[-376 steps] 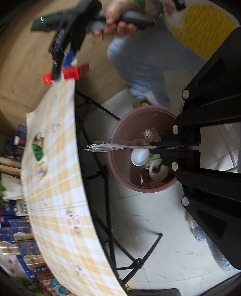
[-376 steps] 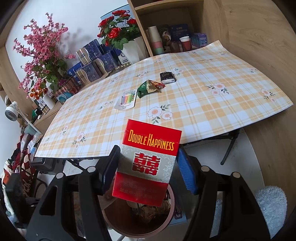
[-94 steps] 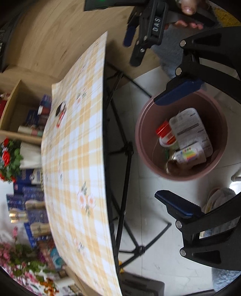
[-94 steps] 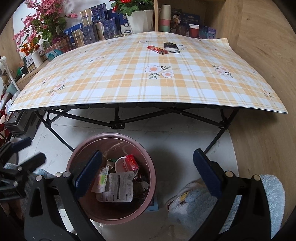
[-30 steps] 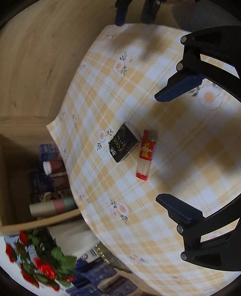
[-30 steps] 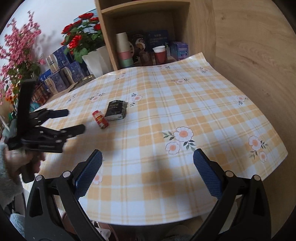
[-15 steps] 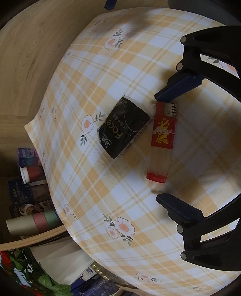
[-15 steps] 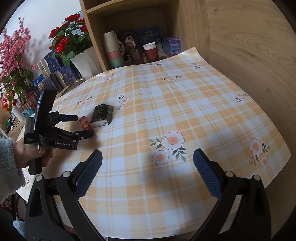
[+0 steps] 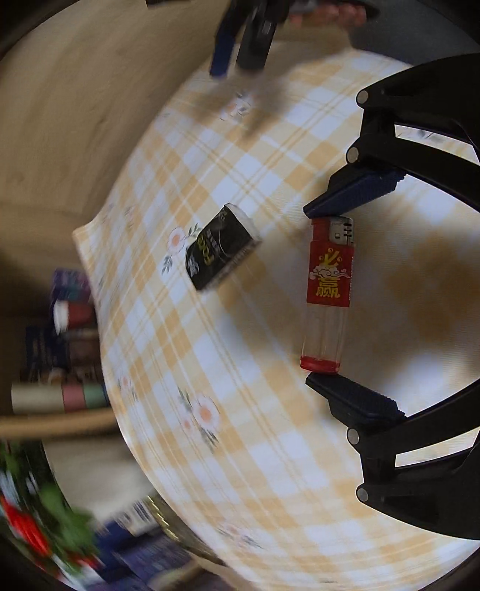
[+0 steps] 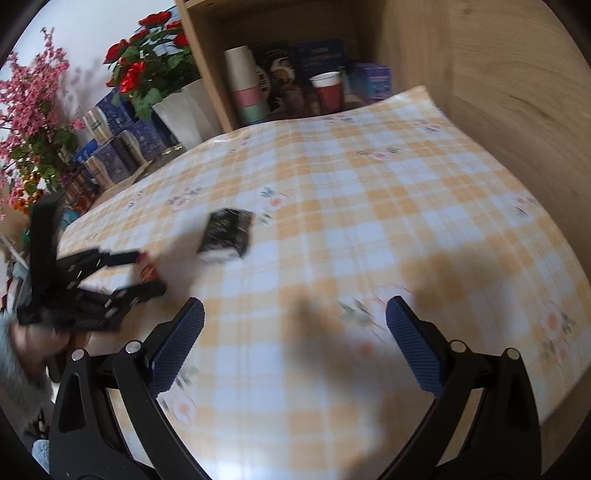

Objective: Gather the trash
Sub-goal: 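Grasp the red box with the left tool while right tool grasps the black Face tissue pack, then carry the red box and tissue pack over the pink bin and open both tools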

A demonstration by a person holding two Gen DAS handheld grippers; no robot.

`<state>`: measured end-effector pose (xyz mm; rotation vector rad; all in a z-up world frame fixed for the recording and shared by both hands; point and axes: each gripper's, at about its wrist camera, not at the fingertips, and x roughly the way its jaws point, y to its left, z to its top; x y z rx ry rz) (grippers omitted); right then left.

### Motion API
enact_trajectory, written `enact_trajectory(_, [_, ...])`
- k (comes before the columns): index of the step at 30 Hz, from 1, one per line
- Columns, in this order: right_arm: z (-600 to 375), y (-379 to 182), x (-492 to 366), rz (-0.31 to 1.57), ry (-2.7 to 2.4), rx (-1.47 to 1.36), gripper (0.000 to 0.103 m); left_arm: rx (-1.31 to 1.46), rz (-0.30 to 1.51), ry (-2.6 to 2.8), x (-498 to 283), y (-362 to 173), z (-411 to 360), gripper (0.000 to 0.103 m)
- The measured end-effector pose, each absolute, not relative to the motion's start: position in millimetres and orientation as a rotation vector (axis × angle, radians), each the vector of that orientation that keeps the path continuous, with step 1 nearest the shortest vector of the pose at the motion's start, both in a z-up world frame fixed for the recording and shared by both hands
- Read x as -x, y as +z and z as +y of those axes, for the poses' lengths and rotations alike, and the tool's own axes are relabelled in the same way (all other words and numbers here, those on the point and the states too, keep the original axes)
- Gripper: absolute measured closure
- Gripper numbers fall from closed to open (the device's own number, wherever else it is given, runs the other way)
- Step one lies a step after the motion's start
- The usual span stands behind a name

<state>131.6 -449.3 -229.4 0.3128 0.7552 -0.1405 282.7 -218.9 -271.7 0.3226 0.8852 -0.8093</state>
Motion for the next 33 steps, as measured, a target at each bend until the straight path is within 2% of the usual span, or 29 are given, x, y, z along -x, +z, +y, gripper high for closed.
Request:
enact_trajectory(5, [-431.8,-229.4,-182.8,0.742,-0.092,-0.295,0.006,-0.199,0.902,-0.731,-261.4,-257.8,-159.2,0.021])
enact_trajectory(15, [-397.8,-255.1,-280.3,0.9,-0.105,-0.232,0.008,-0.124,0.871,-0.557,-214.3,-231.5,-49.8,0.021])
enact_trajectory(18, [-390.8,-262.1,-288.9,0.934,-0.117,-0.184,0.013,-0.133,0.859,-0.521,-203.4,-224.7,-29.2,0.021])
enact_trajectory(21, [-384.8,-267.3,-287.5,0.955,-0.125,-0.123,0.026,-0.095,0.844,-0.488,-195.7,-216.9,-6.8,0.021])
enact_trajectory(22, [-383.3,-266.8,-285.3,0.958,-0.122,-0.115,0.047,-0.082,0.84,-0.482,-194.6,-215.0,-1.9,0.021])
enact_trajectory(23, [-382.4,-265.3,-283.0,0.96,-0.108,-0.119,0.058,-0.062,0.833,-0.474,-191.3,-211.9,5.0,0.021])
enact_trajectory(26, [-378.7,-254.5,-271.5,0.951,-0.038,-0.173,0.061,-0.02,0.818,-0.471,-184.7,-206.6,13.0,0.021])
enact_trajectory(33, [-359.8,-219.9,-233.7,0.883,-0.002,-0.181,0.063,0.02,0.778,-0.492,-159.9,-194.5,15.2,0.021])
